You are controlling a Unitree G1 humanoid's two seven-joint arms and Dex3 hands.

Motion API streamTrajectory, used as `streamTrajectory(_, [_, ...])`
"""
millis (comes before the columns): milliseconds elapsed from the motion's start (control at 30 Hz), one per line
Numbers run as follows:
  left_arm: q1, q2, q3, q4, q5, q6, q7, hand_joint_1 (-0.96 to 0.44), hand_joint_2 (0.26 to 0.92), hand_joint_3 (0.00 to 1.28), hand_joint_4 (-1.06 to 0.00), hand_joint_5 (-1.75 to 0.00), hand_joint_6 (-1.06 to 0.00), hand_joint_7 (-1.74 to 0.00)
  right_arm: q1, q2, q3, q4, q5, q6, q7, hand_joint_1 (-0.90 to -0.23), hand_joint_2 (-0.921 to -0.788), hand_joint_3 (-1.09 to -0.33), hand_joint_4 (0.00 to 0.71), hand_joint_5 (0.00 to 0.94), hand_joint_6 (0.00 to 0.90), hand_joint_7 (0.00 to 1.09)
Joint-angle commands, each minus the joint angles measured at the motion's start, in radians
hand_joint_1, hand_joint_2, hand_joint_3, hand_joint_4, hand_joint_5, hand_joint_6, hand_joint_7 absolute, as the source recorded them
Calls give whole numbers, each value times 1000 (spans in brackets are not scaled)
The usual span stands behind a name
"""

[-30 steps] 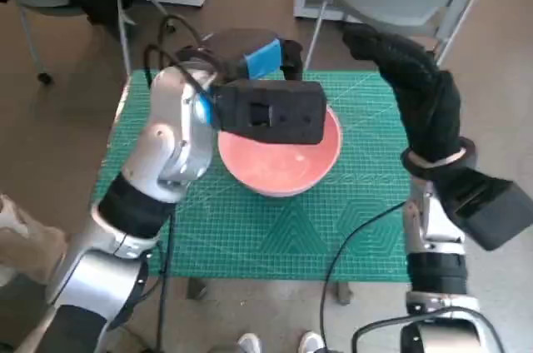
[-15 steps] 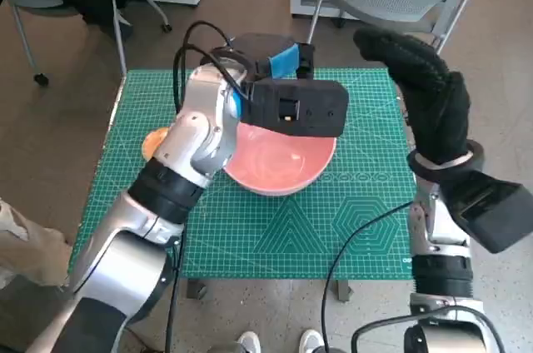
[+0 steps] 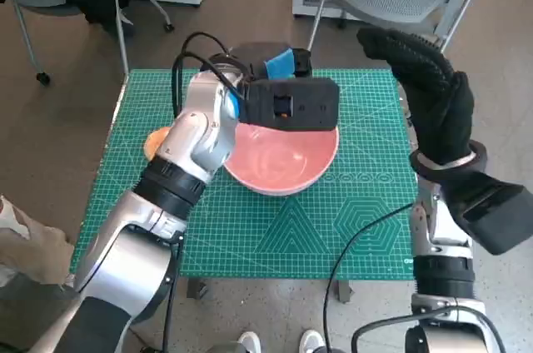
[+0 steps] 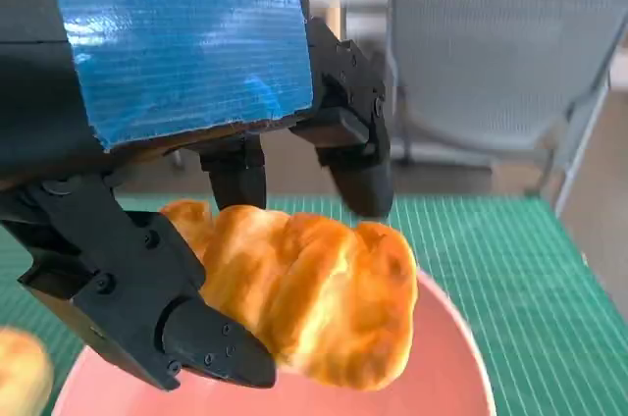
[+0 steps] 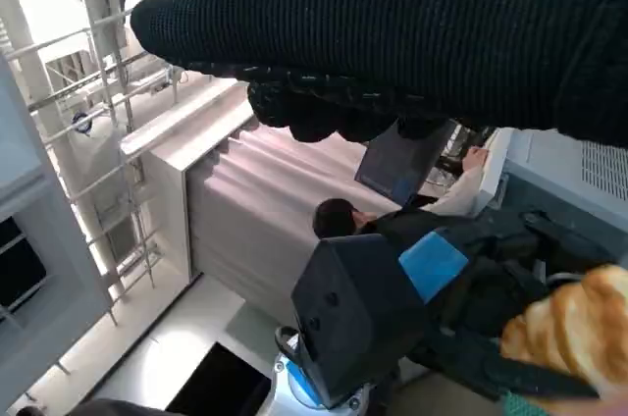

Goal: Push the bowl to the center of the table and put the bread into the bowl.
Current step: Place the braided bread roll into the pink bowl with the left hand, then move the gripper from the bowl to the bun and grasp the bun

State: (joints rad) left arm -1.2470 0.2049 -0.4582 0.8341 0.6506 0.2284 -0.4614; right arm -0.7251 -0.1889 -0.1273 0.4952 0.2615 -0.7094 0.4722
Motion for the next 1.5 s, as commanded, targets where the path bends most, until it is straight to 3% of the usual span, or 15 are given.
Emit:
streamTrajectory(33, [-40, 15, -15, -7, 2, 17, -58, -208, 808, 53, -258, -332, -210, -121, 24, -5, 2, 6, -5, 14, 4, -675, -921, -784, 147, 3, -1, 480])
streamTrajectory(100, [-40, 20, -20, -18, 6, 28, -85, -312, 797, 25, -113, -136, -177, -65, 21, -4, 1, 12, -3, 13, 5, -674, -921, -784, 147, 2, -1, 480])
streamTrajectory(233, [-36, 27, -17, -28, -4, 31, -117, -389, 787, 8, -23, -28, -145, -26, 18, -3, 2, 16, 2, 14, 11, -673, -921, -784, 147, 2, -1, 479])
streamTrajectory(500, [-6, 60, -14, -80, -5, -8, -125, -468, 798, 8, 0, -1, -118, -5, 18, 2, 7, 17, 11, 17, 18, -672, -921, -786, 146, 2, 1, 483])
streamTrajectory(867, [43, 109, 3, -228, 0, 58, -146, -536, 837, 18, 1, 1, -116, -3, 22, 5, 12, 11, 13, 17, 20, -672, -921, -788, 146, 1, -1, 490])
streamTrajectory(1167, [139, 247, 85, -518, 0, 152, -210, -563, 856, 18, 1, 1, -117, -3, 23, 6, 12, 2, 13, 23, 17, -674, -921, -787, 146, 1, -1, 491])
streamTrajectory(1500, [278, 386, 185, -810, 21, 275, -260, -529, 830, 2, 1, 1, -140, -12, 22, 18, 15, 0, 9, 27, 11, -674, -921, -788, 143, 0, -1, 490])
